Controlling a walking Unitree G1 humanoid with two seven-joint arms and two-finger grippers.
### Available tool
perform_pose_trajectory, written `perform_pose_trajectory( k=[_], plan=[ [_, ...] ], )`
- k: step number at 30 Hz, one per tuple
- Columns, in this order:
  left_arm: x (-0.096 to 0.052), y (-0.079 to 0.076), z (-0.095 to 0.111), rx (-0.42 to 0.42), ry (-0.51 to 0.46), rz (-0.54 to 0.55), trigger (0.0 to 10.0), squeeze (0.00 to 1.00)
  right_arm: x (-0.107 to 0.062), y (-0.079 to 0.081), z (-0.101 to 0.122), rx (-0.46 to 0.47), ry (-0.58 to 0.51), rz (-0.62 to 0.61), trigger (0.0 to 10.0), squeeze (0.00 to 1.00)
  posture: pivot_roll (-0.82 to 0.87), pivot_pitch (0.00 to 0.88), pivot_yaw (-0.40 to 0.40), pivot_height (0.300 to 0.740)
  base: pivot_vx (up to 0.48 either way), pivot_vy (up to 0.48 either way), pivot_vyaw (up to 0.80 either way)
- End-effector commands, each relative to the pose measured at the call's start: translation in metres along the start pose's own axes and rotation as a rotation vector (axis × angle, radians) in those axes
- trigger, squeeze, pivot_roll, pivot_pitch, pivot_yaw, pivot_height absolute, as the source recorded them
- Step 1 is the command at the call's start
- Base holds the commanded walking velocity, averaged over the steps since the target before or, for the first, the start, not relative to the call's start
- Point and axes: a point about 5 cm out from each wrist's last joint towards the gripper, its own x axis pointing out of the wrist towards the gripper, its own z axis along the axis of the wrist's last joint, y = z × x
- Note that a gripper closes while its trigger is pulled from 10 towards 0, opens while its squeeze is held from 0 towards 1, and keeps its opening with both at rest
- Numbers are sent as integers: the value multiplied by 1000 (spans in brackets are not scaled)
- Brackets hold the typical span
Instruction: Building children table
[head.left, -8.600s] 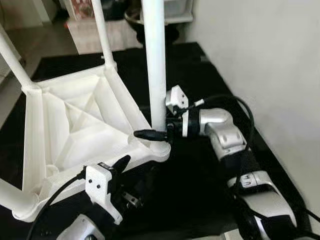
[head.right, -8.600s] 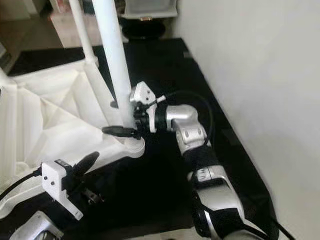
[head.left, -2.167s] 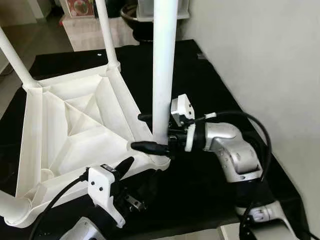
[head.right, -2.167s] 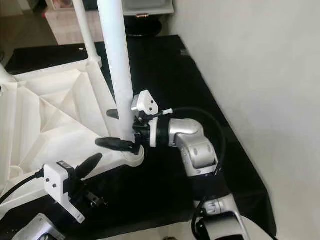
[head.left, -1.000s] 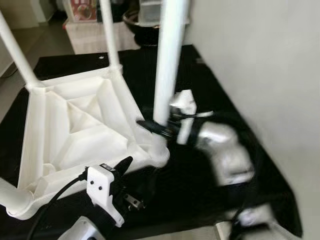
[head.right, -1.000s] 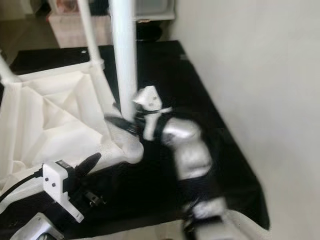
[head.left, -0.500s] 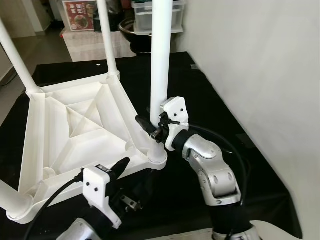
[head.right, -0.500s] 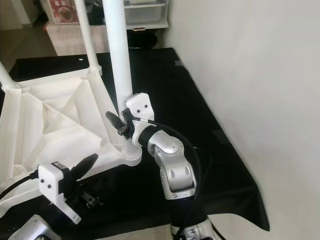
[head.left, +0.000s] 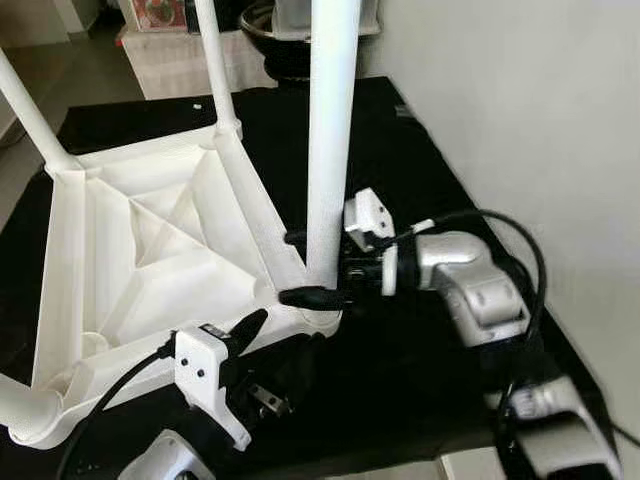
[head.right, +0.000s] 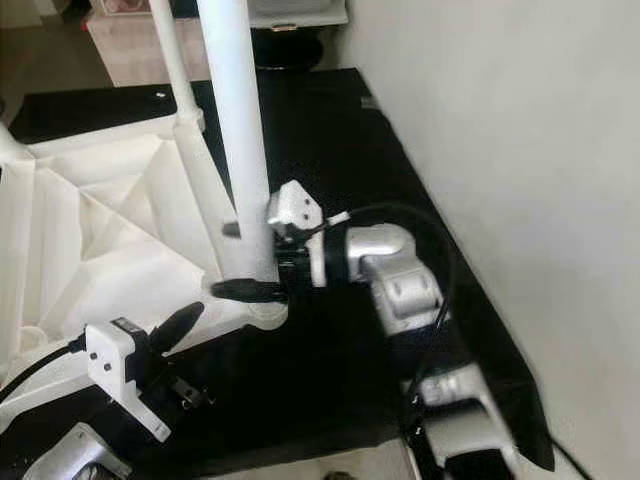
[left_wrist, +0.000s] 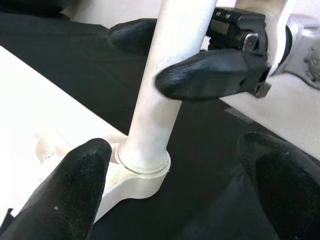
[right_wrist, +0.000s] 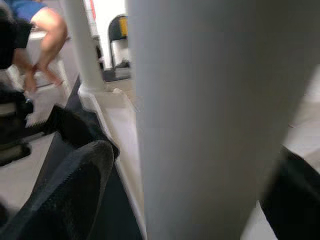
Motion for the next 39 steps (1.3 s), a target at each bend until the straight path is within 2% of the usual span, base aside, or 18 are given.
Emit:
perform_pose_trajectory(
  k=[1, 9, 10, 11, 12, 22, 24, 26, 27, 28, 29, 30, 31, 33, 35, 36, 38, 39],
  plan=[
    [-2, -2, -1, -6, 8, 2, 10000, 0, 2, -3, 0, 15, -8, 73, 10000, 0, 63, 150, -32, 740, 0, 0, 0],
    [-3, -6, -1, -9, 13, -3, 10000, 0, -1, -20, 1, 74, -32, 128, 10000, 0, 75, 153, -37, 740, 0, 0, 0],
    [-3, -6, -1, -9, 14, -2, 10000, 0, -1, -21, 1, 80, -38, 149, 3059, 0, 78, 153, -39, 740, 0, 0, 0],
    [-3, -6, -1, -9, 14, -2, 10000, 0, -1, -21, 1, 80, -38, 149, 3059, 0, 78, 153, -39, 740, 0, 0, 0],
    [-4, -7, -1, -10, 15, -2, 10000, 0, -2, -22, 0, 92, -43, 186, 0, 0, 79, 155, -38, 740, 0, 0, 0],
    [-4, -8, -1, -10, 16, -1, 10000, 0, -10, -24, -3, 100, -44, 191, 0, 0, 77, 158, -34, 740, 0, 0, 0],
    [-4, -7, -1, -10, 15, 0, 10000, 0, -16, -24, -9, 99, -43, 150, 0, 0, 65, 159, -38, 740, 0, 0, 0],
    [-4, -7, -1, -10, 15, 0, 10000, 0, -19, -22, -19, 114, -38, 18, 0, 0, 60, 158, -48, 740, 0, 0, 0],
    [-4, -7, -1, -10, 15, 0, 10000, 0, -19, -22, -19, 114, -38, 18, 0, 0, 60, 158, -48, 740, 0, 0, 0],
    [-5, -7, -2, -8, 15, 1, 10000, 0, -13, -18, -36, 128, 33, -217, 0, 0, 65, 156, -59, 740, 0, 0, 0],
    [-5, -7, -2, -8, 15, 1, 10000, 0, -13, -18, -36, 128, 33, -217, 0, 0, 65, 156, -59, 740, 0, 0, 0],
    [-5, -5, -1, -1, 15, 5, 10000, 0, -6, -3, -52, 247, 67, -561, 0, 0, 74, 163, -63, 740, 0, 0, 0],
    [-5, -5, -1, -1, 15, 5, 10000, 0, -6, -3, -52, 247, 67, -561, 0, 0, 74, 163, -63, 740, 0, 0, 0],
    [-6, -2, 0, 7, 14, 18, 10000, 0, -12, 45, -68, 340, 160, -915, 0, 0, 65, 169, -50, 740, 0, 0, 0],
    [-6, -2, 0, 7, 14, 18, 10000, 0, -12, 45, -68, 340, 160, -915, 0, 0, 65, 169, -50, 740, 0, 0, 0],
    [-7, 0, 0, 8, 13, 22, 10000, 0, -9, 54, -67, 359, 149, -960, 0, 0, 42, 155, -30, 740, 0, 0, 0],
    [-5, 1, 0, 8, 12, 19, 10000, 0, -1, 50, -63, 337, 125, -950, 0, 0, 46, 146, -31, 740, 0, 0, 0],
    [-3, 1, -1, 10, 13, 9, 10000, 0, 7, 41, -57, 314, 95, -944, 0, 0, 42, 141, -30, 740, 0, 0, 0]
  ],
)
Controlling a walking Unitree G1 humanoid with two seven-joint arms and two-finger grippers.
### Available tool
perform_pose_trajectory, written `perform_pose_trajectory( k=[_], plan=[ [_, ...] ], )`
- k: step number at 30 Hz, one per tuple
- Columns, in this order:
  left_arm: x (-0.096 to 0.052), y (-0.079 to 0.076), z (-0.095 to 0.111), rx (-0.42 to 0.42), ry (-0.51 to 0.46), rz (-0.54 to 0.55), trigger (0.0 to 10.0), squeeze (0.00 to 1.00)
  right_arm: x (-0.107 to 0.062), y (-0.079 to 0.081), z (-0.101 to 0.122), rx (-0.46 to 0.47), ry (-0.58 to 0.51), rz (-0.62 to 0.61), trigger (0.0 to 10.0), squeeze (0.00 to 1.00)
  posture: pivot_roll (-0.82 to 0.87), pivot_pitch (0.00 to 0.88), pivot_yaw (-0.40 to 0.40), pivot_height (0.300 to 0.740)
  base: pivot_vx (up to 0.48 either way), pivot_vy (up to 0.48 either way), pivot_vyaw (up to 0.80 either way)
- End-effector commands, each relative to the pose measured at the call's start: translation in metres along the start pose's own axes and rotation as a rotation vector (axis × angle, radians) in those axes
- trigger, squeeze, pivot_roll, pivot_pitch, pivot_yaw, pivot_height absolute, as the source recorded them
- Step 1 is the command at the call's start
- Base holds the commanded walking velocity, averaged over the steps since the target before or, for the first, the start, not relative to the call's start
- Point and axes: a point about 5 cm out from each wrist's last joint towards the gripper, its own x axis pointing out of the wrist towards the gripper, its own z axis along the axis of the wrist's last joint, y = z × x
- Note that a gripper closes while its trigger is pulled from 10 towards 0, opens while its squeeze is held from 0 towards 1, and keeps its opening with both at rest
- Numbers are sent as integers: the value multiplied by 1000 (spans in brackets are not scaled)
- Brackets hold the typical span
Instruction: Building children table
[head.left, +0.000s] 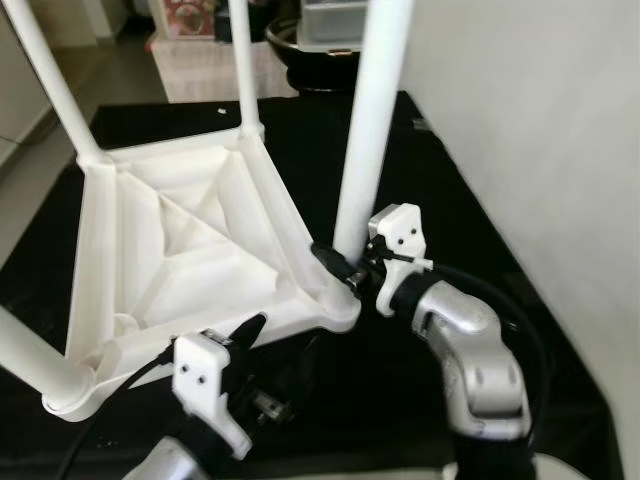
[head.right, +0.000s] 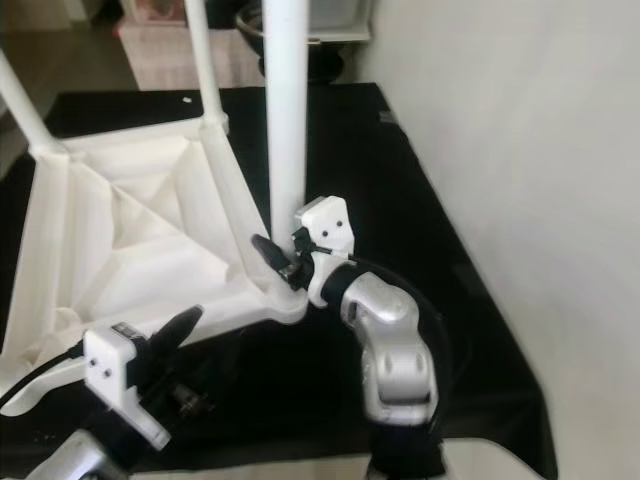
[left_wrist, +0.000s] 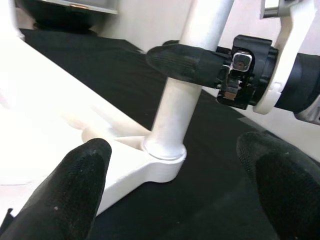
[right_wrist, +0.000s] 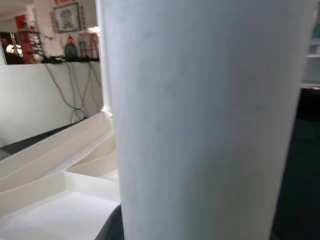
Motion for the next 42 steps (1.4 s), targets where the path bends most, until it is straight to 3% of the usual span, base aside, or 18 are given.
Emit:
perform_pose_trajectory(
  k=[1, 5, 6, 9, 10, 12, 15, 16, 19, 20, 23, 26, 27, 36, 37, 38, 39, 42],
  plan=[
    [1, 1, -2, -2, 9, -11, 10000, 0, 2, -3, -30, 50, 146, -46, 0, 0, 42, 141, -30, 740, 0, 0, 0],
    [3, 1, -3, -2, 8, -18, 10000, 0, 21, 6, -17, 34, 105, 30, 392, 0, 32, 136, -31, 740, 0, 0, 0],
    [3, 2, -3, -3, 5, -13, 10000, 0, 20, 9, -13, 36, 107, 29, 10000, 0, 32, 136, -31, 740, 0, 0, 0],
    [4, 2, -3, -4, 1, -8, 10000, 0, 18, 15, -2, 89, 77, 51, 10000, 0, 26, 135, -34, 740, 0, 0, 0],
    [4, 2, -3, -4, 1, -9, 10000, 0, 21, 17, 6, 101, 42, 124, 10000, 1000, 27, 137, -34, 740, 0, 0, 0],
    [4, 2, -3, -5, 0, -9, 10000, 0, 22, 18, 11, 106, 19, 177, 10000, 1000, 27, 137, -34, 740, 0, 0, 0],
    [5, 1, -2, -6, -1, -11, 10000, 0, 26, 17, 33, 30, -84, 412, 10000, 1000, 35, 139, -33, 740, 0, 0, 0],
    [5, 1, -2, -6, -1, -11, 10000, 0, 26, 17, 33, 30, -84, 412, 10000, 1000, 35, 139, -33, 740, 0, 0, 0],
    [5, 1, -2, -6, -3, -12, 10000, 0, 22, 11, 40, -88, -98, 706, 10000, 1000, 44, 141, -37, 740, 0, 0, 0],
    [5, 0, -2, -6, -4, -11, 10000, 0, 25, 4, 40, -95, -85, 728, 10000, 0, 51, 144, -37, 740, 0, 0, 0],
    [5, 0, -1, -6, -5, -11, 10000, 0, 28, -3, 40, -84, -70, 722, 10000, 0, 52, 144, -36, 740, 0, 0, 0],
    [4, 0, -1, -5, -3, -11, 10000, 0, 30, -8, 36, -155, -10, 859, 10000, 0, 75, 142, -30, 740, 0, 0, 0],
    [4, -1, -1, -4, 0, -12, 10000, 0, 28, -10, 35, -190, 40, 1009, 10000, 0, 85, 144, -29, 740, 0, 0, 0],
    [2, -3, -1, -7, 5, -14, 10000, 0, 31, -15, 35, -175, 113, 1204, 9882, 0, 94, 147, -26, 740, 0, 0, 0],
    [2, -3, -1, -7, 6, -15, 10000, 0, 33, -15, 36, -169, 114, 1210, 3569, 0, 96, 147, -26, 740, 0, 0, 0],
    [2, -4, -1, -8, 7, -15, 10000, 0, 36, -16, 37, -157, 114, 1212, 1333, 0, 96, 147, -26, 740, 0, 0, 0],
    [2, -4, -2, -8, 8, -16, 10000, 0, 37, -16, 37, -150, 112, 1214, 0, 0, 96, 147, -26, 740, 0, 0, 0],
    [2, -4, -2, -9, 9, -16, 10000, 0, 37, -17, 36, -145, 115, 1215, 0, 0, 94, 146, -25, 740, 0, 0, 0]
  ],
)
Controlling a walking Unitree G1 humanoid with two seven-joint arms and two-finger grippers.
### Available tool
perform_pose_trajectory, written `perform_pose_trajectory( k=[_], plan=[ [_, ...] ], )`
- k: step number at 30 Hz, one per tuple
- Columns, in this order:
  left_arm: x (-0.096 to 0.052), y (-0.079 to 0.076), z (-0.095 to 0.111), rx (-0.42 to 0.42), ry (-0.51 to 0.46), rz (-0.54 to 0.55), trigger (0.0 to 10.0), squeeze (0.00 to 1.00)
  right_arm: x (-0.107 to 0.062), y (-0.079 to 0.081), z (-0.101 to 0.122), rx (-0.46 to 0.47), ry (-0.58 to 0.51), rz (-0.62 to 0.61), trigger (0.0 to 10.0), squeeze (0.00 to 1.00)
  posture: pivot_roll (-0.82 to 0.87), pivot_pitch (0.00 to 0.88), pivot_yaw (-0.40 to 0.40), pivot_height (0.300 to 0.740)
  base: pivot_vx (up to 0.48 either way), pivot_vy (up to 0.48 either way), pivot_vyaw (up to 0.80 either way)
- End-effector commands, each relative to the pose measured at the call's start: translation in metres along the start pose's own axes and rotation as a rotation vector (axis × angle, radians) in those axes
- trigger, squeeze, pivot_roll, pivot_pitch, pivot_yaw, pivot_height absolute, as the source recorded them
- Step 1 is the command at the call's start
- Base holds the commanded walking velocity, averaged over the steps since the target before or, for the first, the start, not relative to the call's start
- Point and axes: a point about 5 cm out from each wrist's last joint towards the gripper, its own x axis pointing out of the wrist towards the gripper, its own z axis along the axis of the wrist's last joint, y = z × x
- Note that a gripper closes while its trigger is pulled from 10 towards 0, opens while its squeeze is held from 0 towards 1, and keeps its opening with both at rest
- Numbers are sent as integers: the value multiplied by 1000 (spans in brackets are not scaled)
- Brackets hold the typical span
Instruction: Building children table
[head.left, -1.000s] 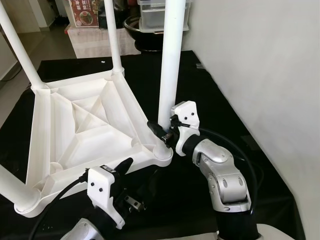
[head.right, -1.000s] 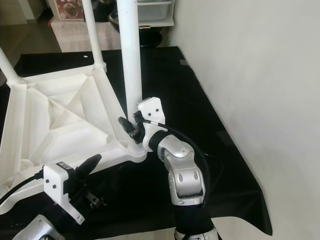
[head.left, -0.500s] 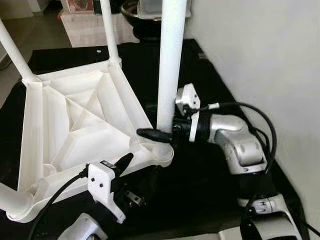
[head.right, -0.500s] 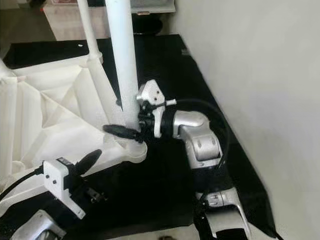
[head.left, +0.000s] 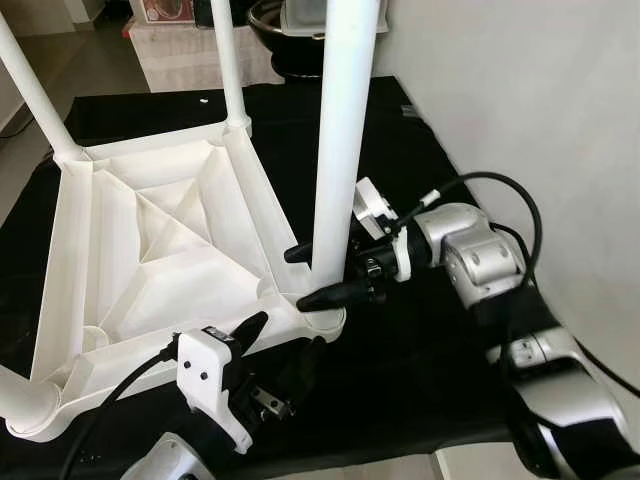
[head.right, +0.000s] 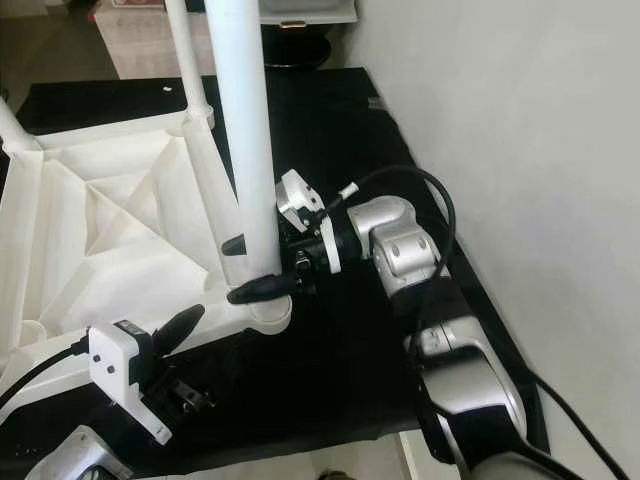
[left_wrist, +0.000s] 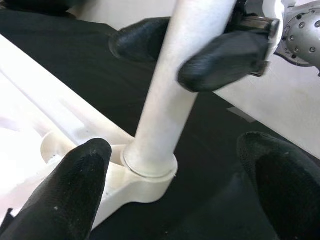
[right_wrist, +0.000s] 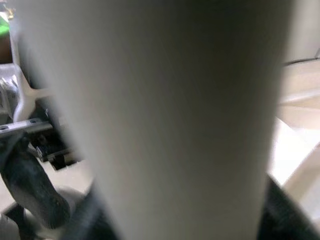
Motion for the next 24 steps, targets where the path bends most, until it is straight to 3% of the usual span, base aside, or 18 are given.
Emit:
perform_pose_trajectory(
  k=[1, 9, 14, 17, 18, 19, 20, 21, 22, 24],
  plan=[
    [-2, -1, 0, 2, 8, 3, 10000, 0, 4, 1, -2, 1, 5, 50, 0, 0, 89, 143, -24, 740, 0, 0, 0],
    [-2, -2, -1, -2, 9, -1, 10000, 0, -4, 4, -15, 24, 6, 44, 0, 0, 77, 145, -21, 740, 0, 0, 0],
    [-2, -2, -1, -5, 12, -5, 10000, 0, -15, 16, -26, 23, -59, -100, 0, 0, 70, 144, -20, 740, 0, 0, 0],
    [-4, 0, -1, -3, 14, -7, 10000, 0, -3, 28, -41, 79, -37, -418, 0, 0, 57, 142, -29, 740, 0, 0, 0],
    [-4, 0, -1, -3, 14, -7, 10000, 0, -3, 28, -41, 79, -37, -418, 0, 0, 57, 142, -29, 740, 0, 0, 0],
    [-5, 1, -1, -2, 15, -6, 10000, 0, -3, 23, -49, 122, -9, -854, 0, 0, 53, 142, -23, 740, 0, 0, 0],
    [-5, 1, -1, -2, 15, -6, 10000, 0, -3, 23, -49, 122, -9, -854, 0, 0, 53, 142, -23, 740, 0, 0, 0],
    [-5, 2, -1, 0, 15, -5, 10000, 0, 2, 36, -54, 158, -11, -1071, 0, 0, 48, 147, -10, 740, 0, 0, 0],
    [-5, 3, 0, 1, 16, -4, 10000, 0, 3, 47, -56, 188, -16, -1207, 0, 0, 48, 147, -10, 740, 0, 0, 0],
    [-4, 4, -1, 4, 19, -8, 10000, 0, 7, 52, -55, 196, -23, -1260, 0, 0, 41, 135, 0, 740, 0, 0, 0]
  ],
)
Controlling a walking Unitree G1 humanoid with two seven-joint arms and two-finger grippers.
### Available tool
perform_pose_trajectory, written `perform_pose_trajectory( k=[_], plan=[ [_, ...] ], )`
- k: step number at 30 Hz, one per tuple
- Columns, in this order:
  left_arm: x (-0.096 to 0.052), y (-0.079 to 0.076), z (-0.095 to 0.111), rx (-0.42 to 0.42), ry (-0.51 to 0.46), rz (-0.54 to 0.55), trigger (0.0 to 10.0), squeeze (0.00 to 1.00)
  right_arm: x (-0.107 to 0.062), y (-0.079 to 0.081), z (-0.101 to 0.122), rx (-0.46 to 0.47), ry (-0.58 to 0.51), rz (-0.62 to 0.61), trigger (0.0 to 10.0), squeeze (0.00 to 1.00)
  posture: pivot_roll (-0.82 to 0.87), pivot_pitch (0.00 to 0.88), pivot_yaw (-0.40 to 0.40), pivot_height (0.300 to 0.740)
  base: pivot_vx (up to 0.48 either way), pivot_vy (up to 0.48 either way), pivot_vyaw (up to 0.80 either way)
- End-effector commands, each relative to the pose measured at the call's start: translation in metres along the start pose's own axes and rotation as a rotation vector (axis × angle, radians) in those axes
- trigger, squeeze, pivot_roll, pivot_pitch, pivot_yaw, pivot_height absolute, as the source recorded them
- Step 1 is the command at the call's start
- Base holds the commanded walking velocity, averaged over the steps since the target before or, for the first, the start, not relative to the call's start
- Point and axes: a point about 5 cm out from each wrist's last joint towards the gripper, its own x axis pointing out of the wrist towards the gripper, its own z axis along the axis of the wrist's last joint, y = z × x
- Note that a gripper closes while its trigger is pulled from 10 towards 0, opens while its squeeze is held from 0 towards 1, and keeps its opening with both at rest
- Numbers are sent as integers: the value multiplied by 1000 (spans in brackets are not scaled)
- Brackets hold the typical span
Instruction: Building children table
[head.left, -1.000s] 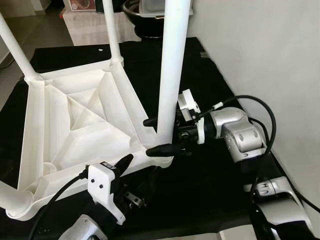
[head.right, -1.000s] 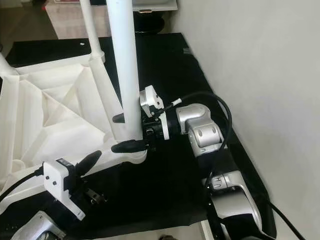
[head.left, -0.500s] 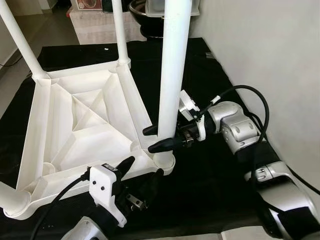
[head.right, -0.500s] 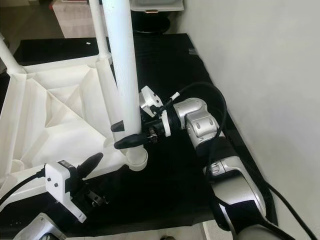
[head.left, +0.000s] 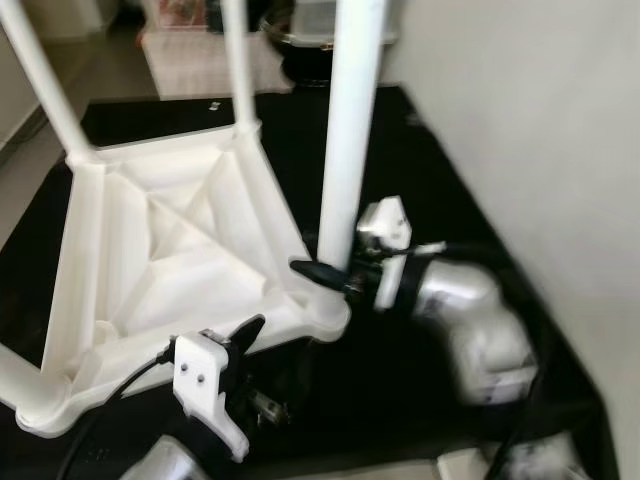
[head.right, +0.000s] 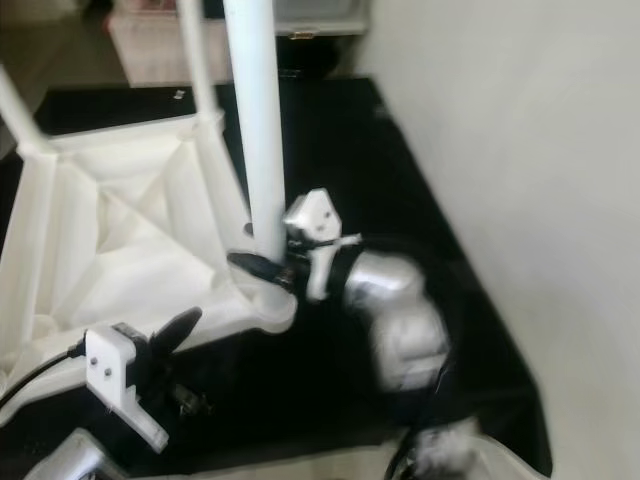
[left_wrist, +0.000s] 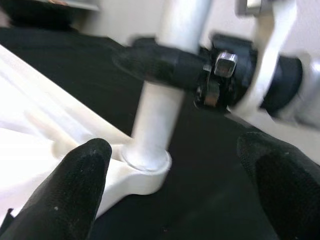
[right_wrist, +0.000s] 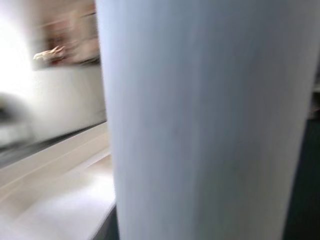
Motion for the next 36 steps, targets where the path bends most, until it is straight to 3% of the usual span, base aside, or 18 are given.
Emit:
perform_pose_trajectory(
  k=[1, 5, 11, 12, 14, 15, 16, 17, 19, 22, 27, 28, 29, 30, 31, 36],
  plan=[
    [-2, 1, -3, 1, 21, -8, 10000, 0, -6, -11, -18, -4, 110, -104, 0, 0, 49, 131, -1, 740, 0, 0, 0],
    [0, 1, -4, 5, 26, -22, 10000, 0, 8, -11, -12, -15, 83, -100, 0, 0, 52, 133, -11, 740, 0, 0, 0],
    [0, 2, -3, 5, 16, -3, 10000, 0, 12, -2, -7, 5, 93, -65, 0, 0, 53, 134, -14, 740, 0, 0, 0],
    [0, 2, -2, 5, 14, -2, 10000, 0, 17, 0, -1, 22, 61, -1, 10000, 0, 52, 138, -17, 740, 0, 0, 0],
    [0, 2, -2, 5, 14, -1, 10000, 0, 19, 3, 5, 36, 41, 23, 10000, 0, 53, 139, -16, 740, 0, 0, 0],
    [0, 2, -2, 5, 14, -2, 10000, 0, 24, 3, 17, 39, -11, 127, 10000, 1000, 49, 138, -14, 740, 0, 0, 0],
    [0, 2, -2, 5, 14, -2, 10000, 0, 24, 3, 17, 39, -11, 127, 10000, 1000, 49, 138, -14, 740, 0, 0, 0],
    [0, 2, -2, 4, 14, -4, 10000, 0, 27, 2, 29, 31, -57, 227, 10000, 1000, 50, 139, -18, 740, 0, 0, 0],
    [0, 2, -2, 4, 14, -4, 10000, 0, 27, 2, 29, 31, -57, 227, 10000, 1000, 50, 139, -18, 740, 0, 0, 0],
    [1, 0, -1, 2, 10, -7, 10000, 0, 28, -4, 53, -44, -130, 588, 10000, 1000, 59, 143, -31, 740, 0, 0, 0],
    [1, -1, -1, 2, 6, -2, 10000, 0, 24, -8, 51, -113, -92, 759, 10000, 1000, 68, 146, -35, 740, 0, 0, 0],
    [1, -1, 0, 2, 5, 0, 10000, 0, 22, -11, 47, -137, -52, 854, 10000, 1000, 70, 147, -35, 740, 0, 0, 0],
    [1, -2, 0, 2, 4, 1, 10000, 0, 21, -15, 43, -152, -7, 934, 10000, 537, 71, 150, -36, 740, 0, 0, 0],
    [1, -2, 0, 1, 4, 1, 10000, 0, 21, -18, 41, -156, 21, 980, 10000, 537, 71, 150, -36, 740, 0, 0, 0],
    [1, -3, 0, 1, 4, 0, 10000, 0, 21, -20, 38, -135, 57, 1037, 10000, 0, 75, 152, -39, 740, 0, 0, 0],
    [1, -4, 0, 0, 4, -1, 10000, 0, 26, -26, 34, -104, 96, 1106, 10000, 0, 87, 155, -46, 740, 0, 0, 0]
  ],
)
